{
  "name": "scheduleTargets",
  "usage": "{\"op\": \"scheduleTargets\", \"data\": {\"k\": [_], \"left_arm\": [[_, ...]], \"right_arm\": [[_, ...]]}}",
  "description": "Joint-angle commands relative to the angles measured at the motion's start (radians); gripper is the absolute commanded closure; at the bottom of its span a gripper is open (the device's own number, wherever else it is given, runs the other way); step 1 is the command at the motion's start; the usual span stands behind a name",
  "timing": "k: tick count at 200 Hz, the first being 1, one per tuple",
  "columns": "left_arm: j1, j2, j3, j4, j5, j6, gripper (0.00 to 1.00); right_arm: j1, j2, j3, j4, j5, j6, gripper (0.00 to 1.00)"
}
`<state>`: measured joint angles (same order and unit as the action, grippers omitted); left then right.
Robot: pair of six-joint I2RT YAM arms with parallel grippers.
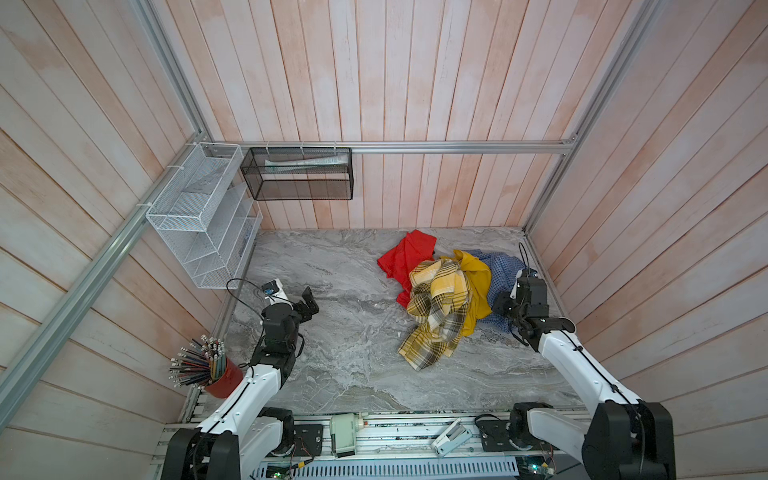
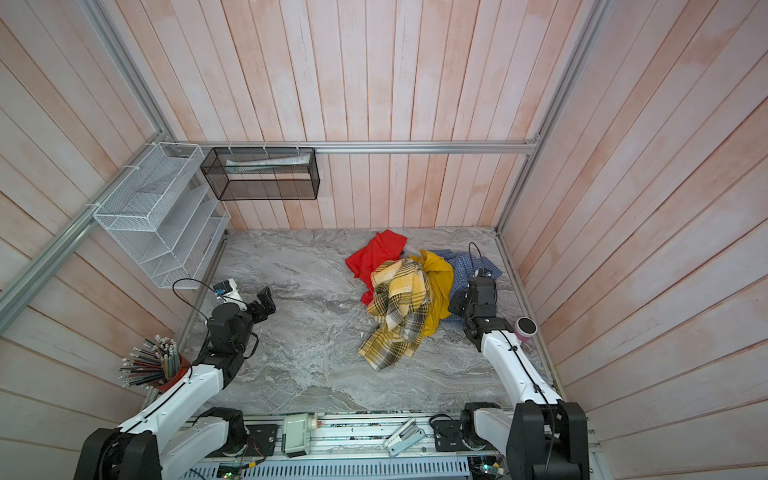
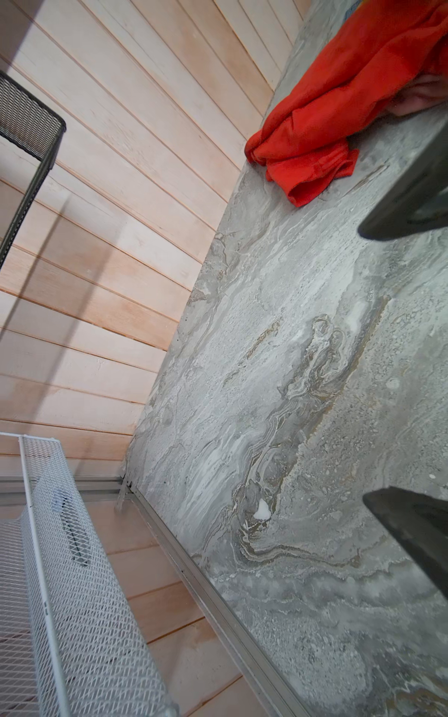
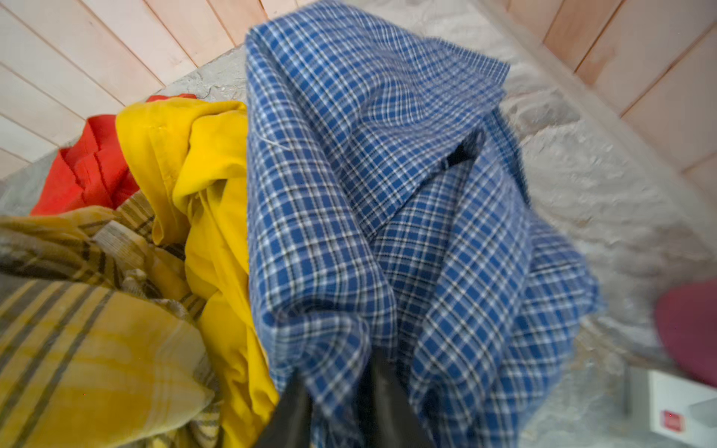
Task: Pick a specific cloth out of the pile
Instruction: 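Grasp the blue checked shirt near the pile with the right gripper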
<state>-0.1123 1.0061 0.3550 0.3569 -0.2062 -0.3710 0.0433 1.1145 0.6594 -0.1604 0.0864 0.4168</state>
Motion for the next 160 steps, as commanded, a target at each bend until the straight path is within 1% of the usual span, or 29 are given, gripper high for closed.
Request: {"op": "scheduleTargets", "data": {"k": [1,7,22,41,63,79,94,124,128,149,160], "left_arm": [[-0.003,-0.009,-0.013,-0.001,0.011,-0.004,0.00],[-0.004,-0.008,-0.013,-0.001,0.012,-0.004,0.00],[-0.005,-0.007,-0.011,0.000,0.013,-0.003,0.00],[-0.005,-0.008,-0.012,0.002,0.014,-0.001,0.00],[-0.004,-0.009,-0.013,0.002,0.016,-0.002,0.00],[-0.005,-0.011,-0.014,0.005,0.018,0.000,0.00],[-0.004,-0.012,-0.014,0.005,0.017,0.003,0.00],[-0.004,-0.021,-0.021,0.011,0.013,0.005,0.00],[-0.004,-0.022,-0.022,0.011,0.013,0.006,0.00],[-0.005,-0.028,-0.023,0.013,0.010,0.008,0.00],[-0.004,-0.033,-0.022,0.014,0.006,0.008,0.00]], "right_arm": [[-0.015,-0.043,0.039,-0.106,0.059,-0.006,0.47],[-0.023,-0.053,0.046,-0.121,0.059,-0.009,0.43],[-0.054,-0.074,0.063,-0.153,0.066,-0.029,0.40],[-0.104,-0.085,0.083,-0.183,0.077,-0.062,0.32],[-0.152,-0.070,0.099,-0.216,0.054,-0.079,0.23],[-0.177,-0.048,0.099,-0.234,0.001,-0.068,0.19],[-0.195,-0.030,0.088,-0.243,-0.042,-0.050,0.18],[-0.240,-0.017,0.056,-0.203,-0.170,0.021,0.16],[-0.244,-0.011,0.053,-0.197,-0.189,0.033,0.14],[-0.247,0.049,0.056,-0.168,-0.282,0.079,0.10],[-0.247,0.090,0.067,-0.170,-0.300,0.085,0.09]]}}
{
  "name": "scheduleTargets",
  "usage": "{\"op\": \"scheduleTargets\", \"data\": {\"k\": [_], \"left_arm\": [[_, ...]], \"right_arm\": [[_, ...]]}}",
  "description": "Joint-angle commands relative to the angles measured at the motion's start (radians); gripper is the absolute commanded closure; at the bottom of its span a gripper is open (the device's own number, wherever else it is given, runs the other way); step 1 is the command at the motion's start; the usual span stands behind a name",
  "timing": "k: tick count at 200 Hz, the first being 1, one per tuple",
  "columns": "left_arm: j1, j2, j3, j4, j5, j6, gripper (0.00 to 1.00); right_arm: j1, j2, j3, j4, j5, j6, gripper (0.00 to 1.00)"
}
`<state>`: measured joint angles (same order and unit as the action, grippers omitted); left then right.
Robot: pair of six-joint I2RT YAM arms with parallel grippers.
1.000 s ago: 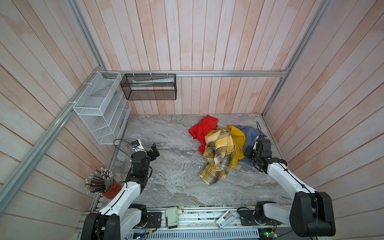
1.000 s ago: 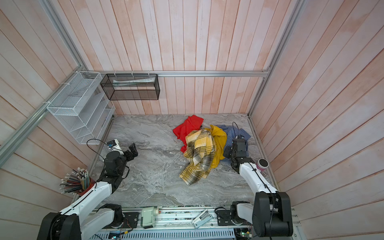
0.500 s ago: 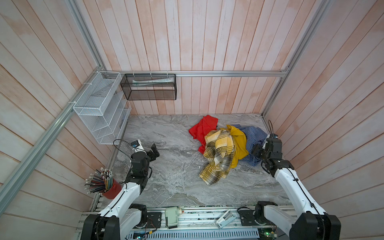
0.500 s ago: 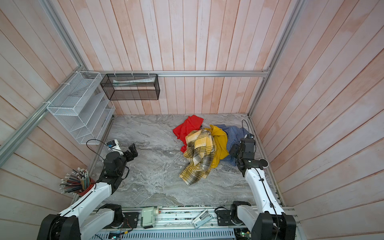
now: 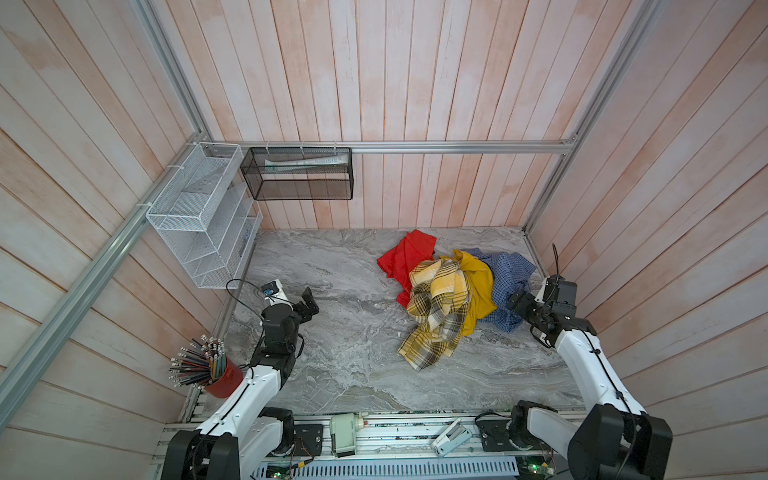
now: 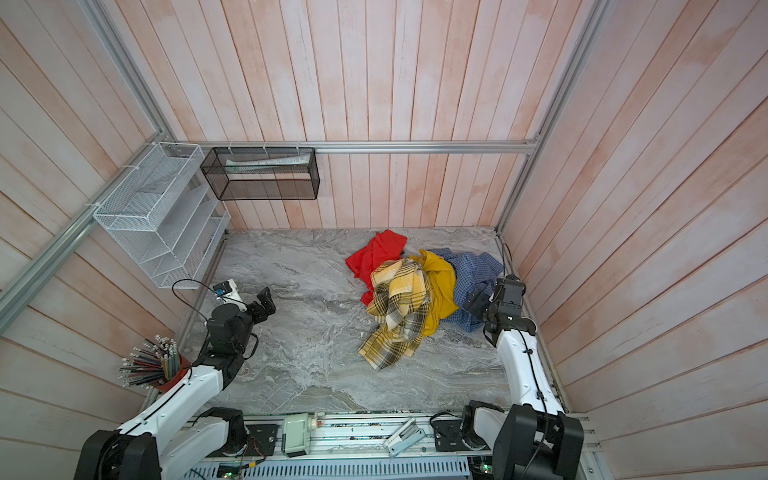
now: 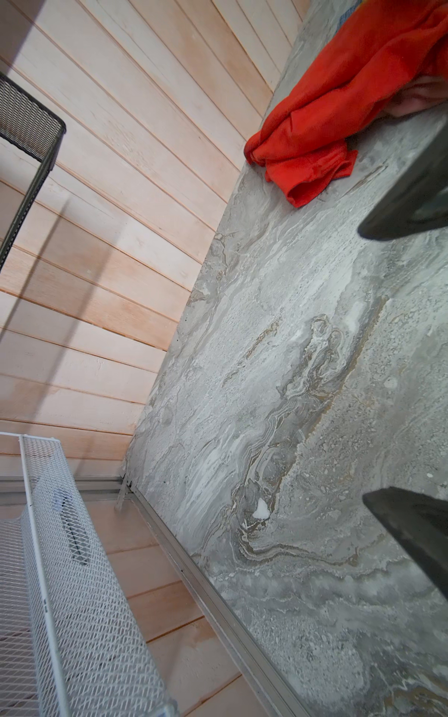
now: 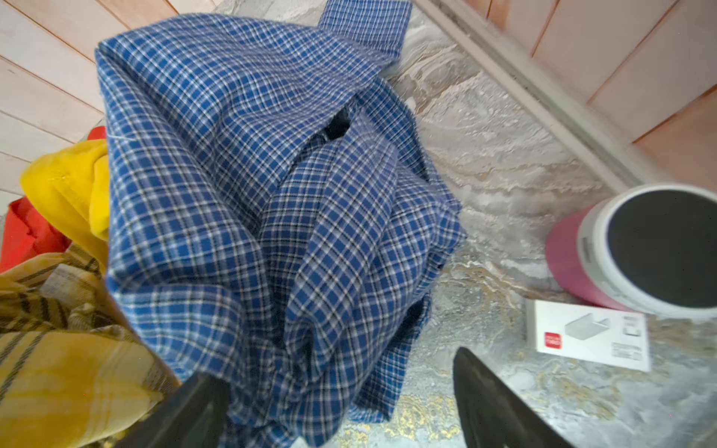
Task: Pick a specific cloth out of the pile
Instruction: 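Grasp the blue checked shirt near the pile with the right gripper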
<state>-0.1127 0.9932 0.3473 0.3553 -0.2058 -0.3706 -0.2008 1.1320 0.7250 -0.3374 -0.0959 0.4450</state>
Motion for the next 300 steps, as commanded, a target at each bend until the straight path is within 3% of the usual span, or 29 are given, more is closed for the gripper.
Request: {"op": "scheduleTargets", "data": {"k": [1,34,81,112,191,245,269,300], "left_arm": [[-0.004,-0.020,-0.015,0.016,0.005,0.007,0.00],[-0.004,-0.039,-0.027,0.024,0.004,-0.009,0.00],[-0.004,-0.052,-0.053,0.041,0.001,-0.026,0.00],[-0.004,-0.057,-0.051,0.035,0.001,-0.009,0.00],[-0.004,-0.075,-0.040,0.022,0.014,-0.005,0.00],[-0.004,-0.077,-0.048,0.022,0.008,0.003,0.00],[-0.005,-0.080,-0.047,0.022,0.013,0.005,0.00],[-0.005,-0.081,-0.052,0.024,0.012,0.001,0.00]], "right_arm": [[-0.003,0.076,0.002,0.007,-0.117,0.057,0.09],[-0.009,0.173,-0.013,0.017,-0.091,0.140,0.09],[-0.036,0.228,-0.054,0.147,-0.131,0.295,0.09],[-0.072,0.271,-0.068,0.178,-0.185,0.323,0.09],[-0.123,0.172,-0.124,0.244,-0.296,0.454,0.09],[-0.136,0.009,-0.197,0.202,-0.215,0.554,0.10],[-0.172,0.019,-0.234,0.209,-0.208,0.559,0.11],[-0.183,0.129,-0.214,0.292,-0.291,0.542,0.13]]}}
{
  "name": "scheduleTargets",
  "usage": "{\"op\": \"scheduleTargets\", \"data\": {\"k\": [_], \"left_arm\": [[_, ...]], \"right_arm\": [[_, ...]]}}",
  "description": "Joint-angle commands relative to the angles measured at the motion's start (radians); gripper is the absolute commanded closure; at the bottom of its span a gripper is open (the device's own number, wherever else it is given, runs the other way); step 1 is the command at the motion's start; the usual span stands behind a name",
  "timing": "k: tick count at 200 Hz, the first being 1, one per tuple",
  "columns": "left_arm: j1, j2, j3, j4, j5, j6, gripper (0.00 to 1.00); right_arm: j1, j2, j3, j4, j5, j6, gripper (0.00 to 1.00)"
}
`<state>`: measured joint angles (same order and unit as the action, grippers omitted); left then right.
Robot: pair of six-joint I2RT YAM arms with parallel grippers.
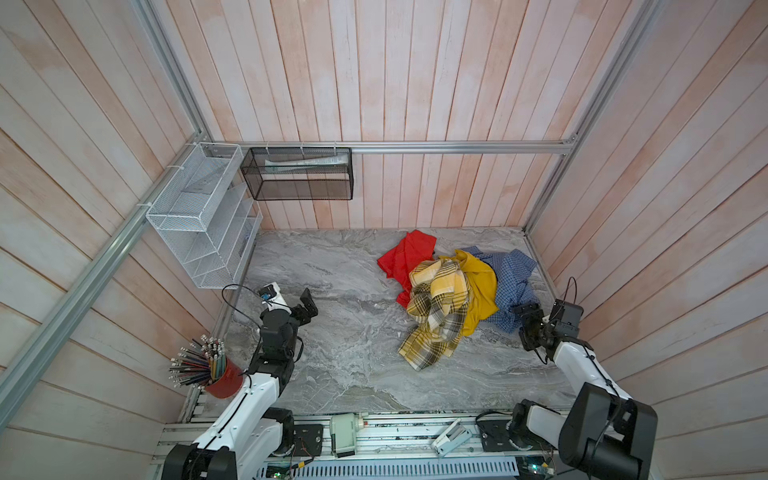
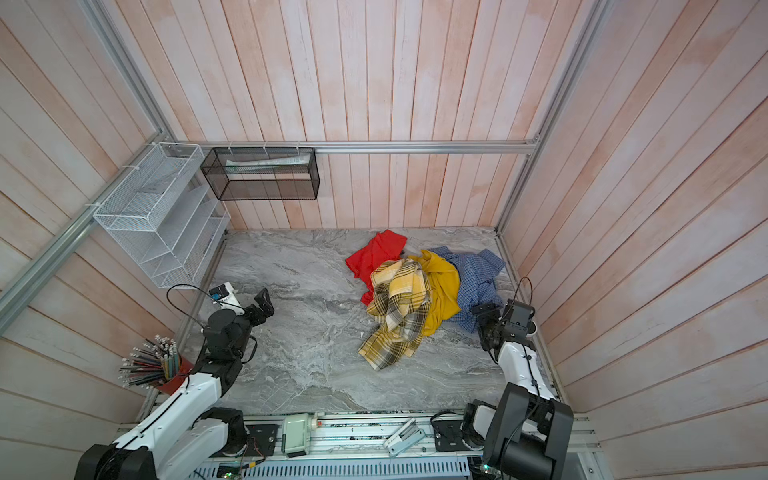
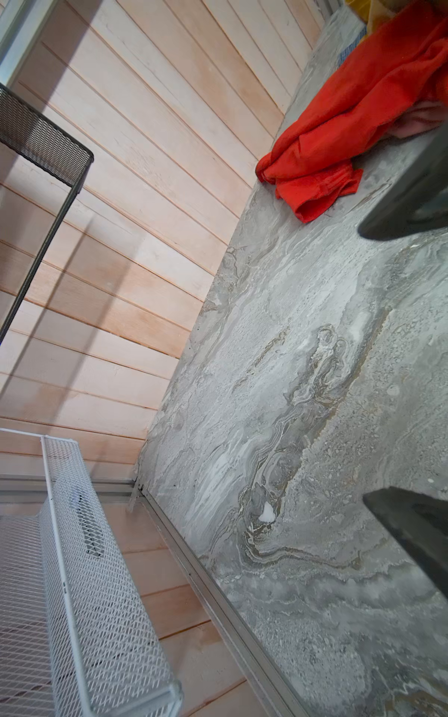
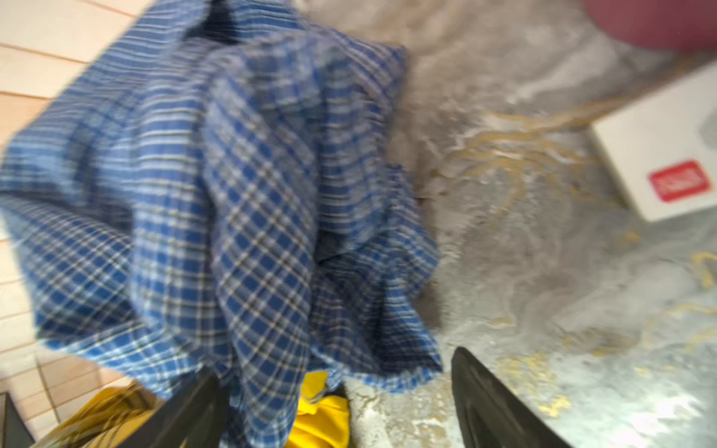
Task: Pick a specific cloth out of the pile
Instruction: 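Grasp the blue checked shirt near the pile with the right gripper, then lift the blue checked shirt high off the pile with the right gripper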
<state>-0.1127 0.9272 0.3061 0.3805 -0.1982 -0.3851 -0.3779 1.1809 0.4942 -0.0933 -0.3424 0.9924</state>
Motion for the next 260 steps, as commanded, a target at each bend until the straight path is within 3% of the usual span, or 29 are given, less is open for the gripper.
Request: {"op": "scheduleTargets", "data": {"k": [1,18,76,98,126,140,160,218,260], "left_arm": [[-0.004,-0.016,-0.011,-0.001,0.005,0.016,0.00],[-0.004,-0.022,-0.012,-0.009,0.003,0.018,0.00],[-0.004,-0.051,-0.019,-0.018,-0.010,0.021,0.00],[-0.004,-0.050,-0.018,-0.019,-0.013,0.026,0.00],[-0.005,-0.049,-0.018,-0.019,-0.016,0.022,0.00],[-0.005,-0.048,-0.019,-0.022,-0.019,0.022,0.00],[-0.005,-0.051,-0.019,-0.025,-0.023,0.021,0.00],[-0.004,-0.036,-0.010,-0.025,-0.035,0.035,0.00],[-0.004,-0.031,-0.001,-0.041,-0.060,0.041,0.00]], "right_arm": [[-0.007,0.085,0.020,0.048,-0.047,-0.009,0.13],[-0.008,0.164,0.068,0.029,-0.050,-0.049,0.13],[-0.009,0.286,0.077,0.064,-0.016,-0.004,0.16],[-0.014,0.312,0.068,0.087,0.020,0.022,0.38],[-0.013,0.375,0.065,0.143,-0.025,0.042,0.65],[-0.012,0.374,0.048,0.168,-0.028,0.056,0.76],[-0.012,0.335,0.042,0.158,-0.004,0.047,1.00],[0.001,0.123,0.091,0.217,-0.076,-0.032,1.00],[0.072,-0.048,0.199,0.187,-0.002,-0.173,1.00]]}}
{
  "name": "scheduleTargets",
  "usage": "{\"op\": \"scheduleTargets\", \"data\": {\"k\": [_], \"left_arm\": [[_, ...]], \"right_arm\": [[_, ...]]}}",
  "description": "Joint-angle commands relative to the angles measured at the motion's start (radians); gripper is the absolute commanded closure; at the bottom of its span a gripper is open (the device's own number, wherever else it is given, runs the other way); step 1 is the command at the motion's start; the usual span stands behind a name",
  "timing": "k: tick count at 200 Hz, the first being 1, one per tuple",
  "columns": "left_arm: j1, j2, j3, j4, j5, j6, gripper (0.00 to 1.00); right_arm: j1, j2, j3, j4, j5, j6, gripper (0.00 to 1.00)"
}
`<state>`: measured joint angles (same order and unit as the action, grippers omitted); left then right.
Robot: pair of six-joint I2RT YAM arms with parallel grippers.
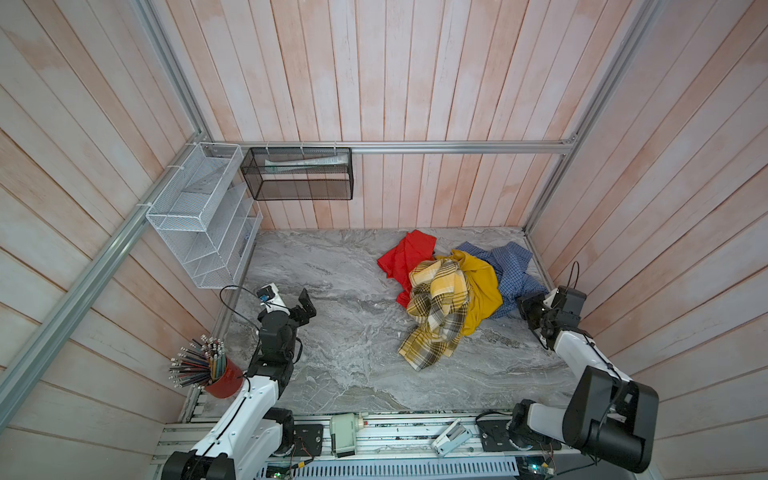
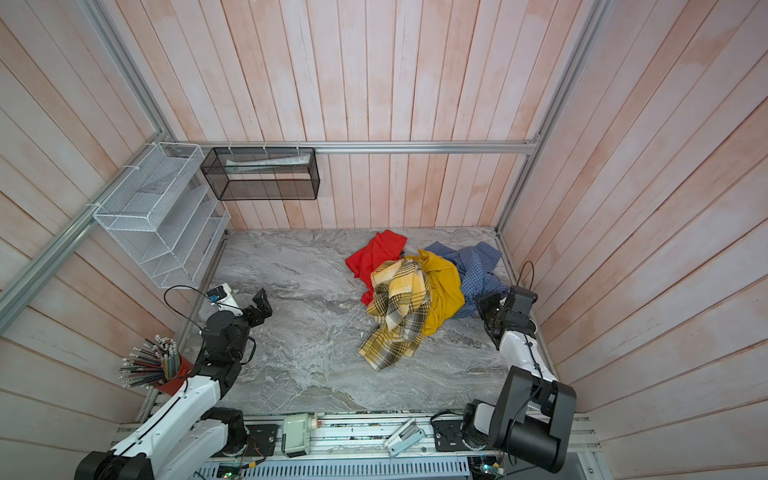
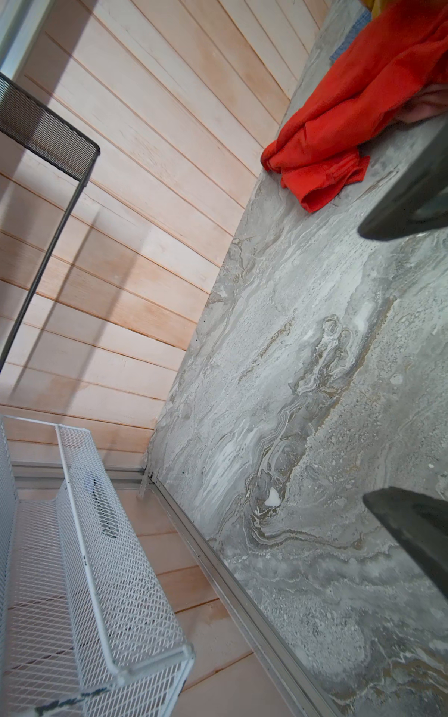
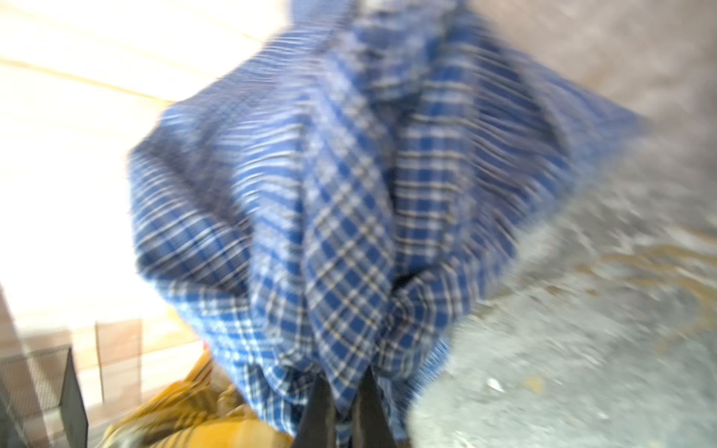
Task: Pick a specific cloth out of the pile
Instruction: 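Lift the blue checked shirt high off the pile with the right gripper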
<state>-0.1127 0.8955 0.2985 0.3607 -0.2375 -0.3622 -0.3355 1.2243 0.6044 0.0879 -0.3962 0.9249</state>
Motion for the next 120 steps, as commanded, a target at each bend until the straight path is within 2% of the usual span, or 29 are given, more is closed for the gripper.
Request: {"op": "scheduleTargets", "data": {"k": [1,33,78,120], "left_arm": [[-0.004,0.000,0.008,-0.021,-0.021,0.018,0.00],[-0.005,0.003,0.010,-0.019,-0.022,0.018,0.00],[-0.004,0.004,0.014,-0.035,-0.034,0.011,0.00],[-0.004,-0.018,0.014,-0.055,-0.031,-0.002,0.00]], "right_arm": [[0.031,-0.096,0.090,0.004,0.056,-0.109,1.00],[0.083,-0.225,0.170,0.038,0.180,-0.181,1.00],[0.244,-0.224,0.399,-0.040,0.281,-0.380,1.00],[0.294,-0.166,0.599,-0.017,0.206,-0.387,1.00]]}}
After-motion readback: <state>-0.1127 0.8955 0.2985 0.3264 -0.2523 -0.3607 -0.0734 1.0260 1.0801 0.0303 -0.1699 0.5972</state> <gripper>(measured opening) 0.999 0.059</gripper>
